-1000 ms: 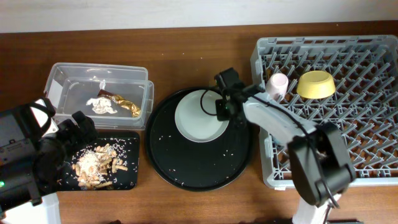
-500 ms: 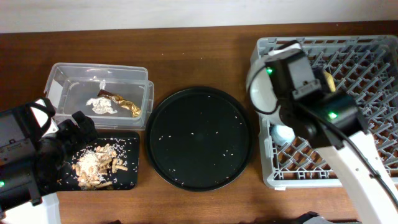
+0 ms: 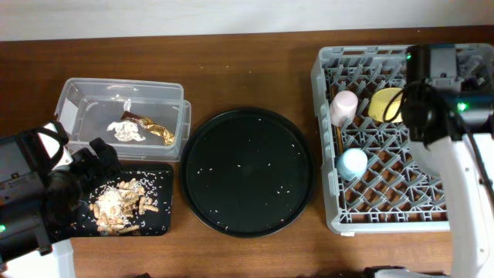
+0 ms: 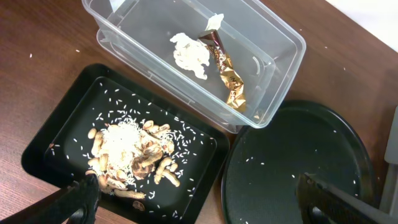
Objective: Sort waste into correct bins and load items into the dishwasher rack
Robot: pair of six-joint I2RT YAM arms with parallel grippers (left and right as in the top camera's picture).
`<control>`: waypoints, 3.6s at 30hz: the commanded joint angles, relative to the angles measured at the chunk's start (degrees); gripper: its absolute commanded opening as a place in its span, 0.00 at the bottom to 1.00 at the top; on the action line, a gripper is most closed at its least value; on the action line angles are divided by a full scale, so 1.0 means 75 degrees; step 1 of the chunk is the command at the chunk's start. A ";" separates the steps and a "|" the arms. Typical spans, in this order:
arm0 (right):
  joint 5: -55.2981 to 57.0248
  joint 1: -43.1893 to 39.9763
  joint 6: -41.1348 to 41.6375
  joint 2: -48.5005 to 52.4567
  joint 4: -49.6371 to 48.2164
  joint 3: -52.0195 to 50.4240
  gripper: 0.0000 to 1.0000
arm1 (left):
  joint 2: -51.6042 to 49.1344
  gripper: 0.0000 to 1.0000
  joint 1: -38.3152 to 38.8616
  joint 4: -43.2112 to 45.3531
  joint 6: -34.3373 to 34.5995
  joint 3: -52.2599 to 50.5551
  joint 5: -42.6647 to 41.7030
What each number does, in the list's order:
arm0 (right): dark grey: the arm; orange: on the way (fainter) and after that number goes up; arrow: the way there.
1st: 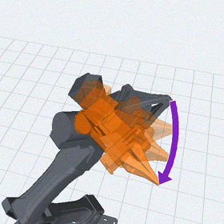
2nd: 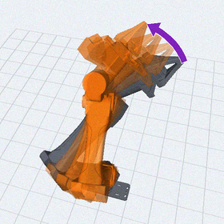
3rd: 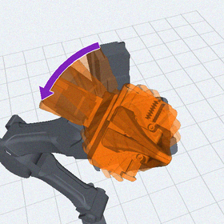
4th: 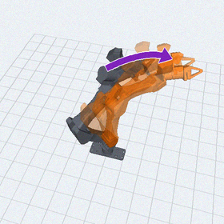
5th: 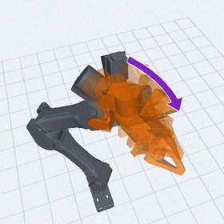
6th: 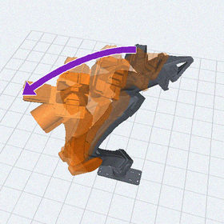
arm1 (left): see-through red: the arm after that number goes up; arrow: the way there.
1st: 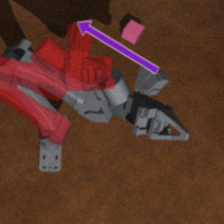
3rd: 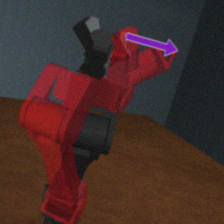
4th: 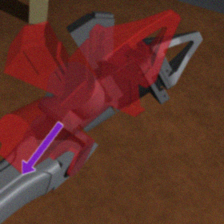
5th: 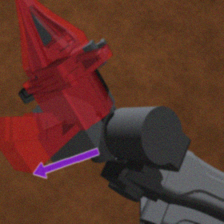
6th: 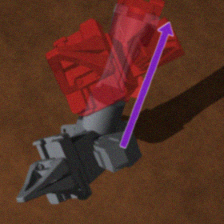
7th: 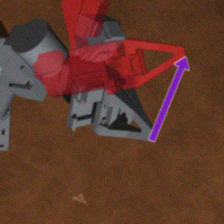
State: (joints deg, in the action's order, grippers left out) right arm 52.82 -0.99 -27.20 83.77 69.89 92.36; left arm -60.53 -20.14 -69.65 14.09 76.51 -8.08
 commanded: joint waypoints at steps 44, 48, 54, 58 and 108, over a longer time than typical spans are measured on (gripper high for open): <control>-0.3209 -0.0772 -0.0455 0.1332 -0.0198 0.0070 0.04 | 0.0017 0.99 -0.0050 -0.0012 -0.0032 0.0061 0.0058; -0.3450 -0.0775 -0.0458 0.1355 -0.0198 0.0058 0.04 | 0.0017 0.99 -0.0050 -0.0012 -0.0032 0.0061 0.0058; -0.3652 -0.0778 -0.0458 0.1370 -0.0204 0.0058 0.22 | 0.0017 0.99 -0.0050 -0.0012 -0.0035 0.0061 0.0058; -0.3652 -0.0778 -0.0458 0.1370 -0.0236 0.0058 0.25 | 0.0017 0.99 -0.0050 -0.0012 -0.0035 0.0061 0.0058; -1.0381 -0.0618 0.0697 -0.1186 -0.1521 0.0073 0.98 | 0.0017 0.99 -0.0050 -0.0012 -0.0032 0.0061 0.0058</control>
State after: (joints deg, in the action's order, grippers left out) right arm -24.73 -5.91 -22.46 84.71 58.57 92.36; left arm -60.53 -20.14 -69.67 14.09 76.51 -8.10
